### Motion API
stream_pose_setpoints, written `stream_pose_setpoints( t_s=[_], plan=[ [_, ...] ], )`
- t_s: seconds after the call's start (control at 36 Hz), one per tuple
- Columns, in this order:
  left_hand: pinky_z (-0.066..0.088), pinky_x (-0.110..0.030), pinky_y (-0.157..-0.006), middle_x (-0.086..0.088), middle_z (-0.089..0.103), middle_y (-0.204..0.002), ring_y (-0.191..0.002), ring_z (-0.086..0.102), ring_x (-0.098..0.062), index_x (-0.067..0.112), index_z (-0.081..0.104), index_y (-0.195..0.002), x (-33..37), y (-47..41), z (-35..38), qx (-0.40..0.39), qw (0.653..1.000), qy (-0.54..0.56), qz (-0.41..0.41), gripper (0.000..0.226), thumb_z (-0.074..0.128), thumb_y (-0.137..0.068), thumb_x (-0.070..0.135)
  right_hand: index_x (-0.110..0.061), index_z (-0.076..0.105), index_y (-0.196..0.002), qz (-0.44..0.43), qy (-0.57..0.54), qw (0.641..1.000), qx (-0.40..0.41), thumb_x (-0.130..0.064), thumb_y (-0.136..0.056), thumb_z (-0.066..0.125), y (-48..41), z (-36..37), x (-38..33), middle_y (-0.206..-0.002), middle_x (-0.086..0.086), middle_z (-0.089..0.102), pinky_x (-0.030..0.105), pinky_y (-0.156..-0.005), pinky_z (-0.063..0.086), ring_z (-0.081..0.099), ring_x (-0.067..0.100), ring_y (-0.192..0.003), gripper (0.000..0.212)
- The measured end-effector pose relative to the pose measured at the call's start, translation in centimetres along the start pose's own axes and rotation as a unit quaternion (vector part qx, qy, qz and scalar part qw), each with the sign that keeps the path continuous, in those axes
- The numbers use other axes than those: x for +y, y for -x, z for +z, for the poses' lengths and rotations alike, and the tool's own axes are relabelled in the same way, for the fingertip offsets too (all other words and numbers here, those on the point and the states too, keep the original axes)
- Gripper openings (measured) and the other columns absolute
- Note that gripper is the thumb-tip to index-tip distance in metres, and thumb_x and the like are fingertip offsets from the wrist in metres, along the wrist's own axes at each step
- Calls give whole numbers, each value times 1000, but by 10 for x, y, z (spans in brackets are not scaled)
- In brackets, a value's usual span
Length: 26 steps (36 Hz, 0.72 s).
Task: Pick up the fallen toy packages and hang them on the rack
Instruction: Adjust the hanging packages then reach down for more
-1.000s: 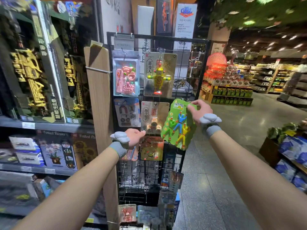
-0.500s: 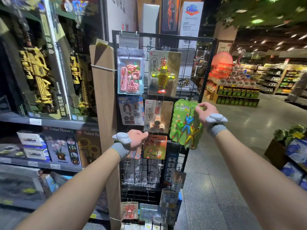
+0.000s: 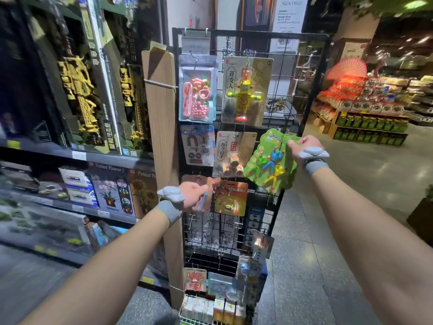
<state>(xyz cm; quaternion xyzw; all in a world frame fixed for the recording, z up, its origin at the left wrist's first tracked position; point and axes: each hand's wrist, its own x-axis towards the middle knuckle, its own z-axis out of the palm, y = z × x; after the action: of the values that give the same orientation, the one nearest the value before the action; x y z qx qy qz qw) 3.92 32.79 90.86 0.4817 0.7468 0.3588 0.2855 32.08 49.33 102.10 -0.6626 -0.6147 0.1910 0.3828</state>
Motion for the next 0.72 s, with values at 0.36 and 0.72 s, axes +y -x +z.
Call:
stream_pose_setpoints(
  t_s=[0.36, 0.72],
  plan=[
    [23, -22, -44, 6, 33, -39, -39, 31, -16, 18, 39, -53, -2, 23, 26, 3, 1000, 7, -16, 52, 53, -98, 39, -9, 46, -117, -20, -51, 998, 27, -28, -83, 73, 2, -2, 15, -120, 13, 54, 34, -86, 44, 55, 31, -107, 47],
    [23, -20, -43, 2, 29, -46, -39, 29, -16, 20, 32, -54, -3, 53, 26, -1, 1000, -8, -29, 53, 52, -98, 41, -12, 54, -113, -16, -77, 996, 30, -6, -82, 57, 10, -12, 14, -121, 12, 56, 26, -78, 39, 55, 29, -107, 31]
  ],
)
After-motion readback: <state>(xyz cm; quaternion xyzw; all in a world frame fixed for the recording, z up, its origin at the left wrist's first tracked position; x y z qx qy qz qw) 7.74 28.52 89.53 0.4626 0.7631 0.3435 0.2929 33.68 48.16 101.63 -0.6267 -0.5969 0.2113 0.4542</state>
